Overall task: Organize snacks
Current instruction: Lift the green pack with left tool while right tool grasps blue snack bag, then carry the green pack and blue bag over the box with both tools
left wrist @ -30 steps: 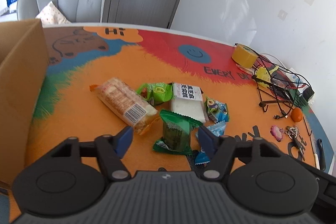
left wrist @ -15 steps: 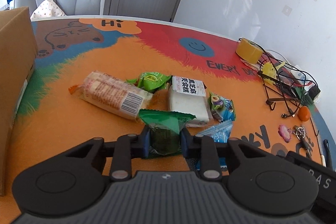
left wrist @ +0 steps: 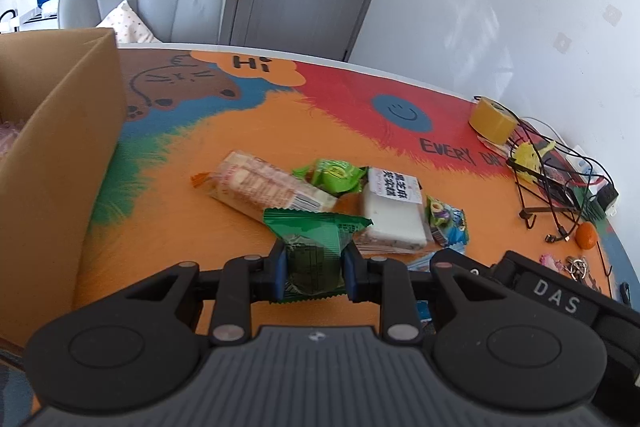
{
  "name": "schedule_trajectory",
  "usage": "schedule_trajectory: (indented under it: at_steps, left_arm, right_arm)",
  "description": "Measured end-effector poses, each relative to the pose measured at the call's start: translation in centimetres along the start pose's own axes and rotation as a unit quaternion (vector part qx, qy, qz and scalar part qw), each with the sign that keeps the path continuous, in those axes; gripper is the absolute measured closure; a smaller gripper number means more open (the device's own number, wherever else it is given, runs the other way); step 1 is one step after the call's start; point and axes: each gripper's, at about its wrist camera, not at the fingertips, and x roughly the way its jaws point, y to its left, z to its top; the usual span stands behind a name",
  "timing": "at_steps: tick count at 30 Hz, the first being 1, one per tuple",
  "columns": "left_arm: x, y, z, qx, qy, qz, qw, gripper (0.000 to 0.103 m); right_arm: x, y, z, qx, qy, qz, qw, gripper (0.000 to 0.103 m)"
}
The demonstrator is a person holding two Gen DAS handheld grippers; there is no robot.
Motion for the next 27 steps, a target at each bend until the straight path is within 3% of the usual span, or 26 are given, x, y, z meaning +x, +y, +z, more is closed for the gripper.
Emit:
schedule_trajectory:
  at_steps: [2, 4, 5, 27]
  left_arm:
    - [-0.4, 0.4, 0.0, -0.004, -0.001, 0.001, 1.0000, 0.076]
    - [-0.7, 0.7, 0.1, -0.005, -0.002, 0.001, 1.0000, 0.076]
    - [-1.0, 0.8, 0.0, -0.005, -0.003, 0.001, 1.0000, 0.076]
    - [-7.8, 4.1, 0.7, -0.027, -0.059, 0.006, 0.9979, 0.076]
  right_arm:
    - [0.5, 0.3, -0.2, -0.001, 0.003, 0.000, 1.000, 0.046]
    - [0.8, 0.4, -0.3, -0.003, 0.014, -0.006, 1.000, 0.070]
    - [0.8, 0.3, -0.3, 0.002, 0.013, -0.002, 1.000, 0.073]
    - [-3.5, 5.0, -1.7, -0.026, -0.015, 0.052, 0.998, 0.074]
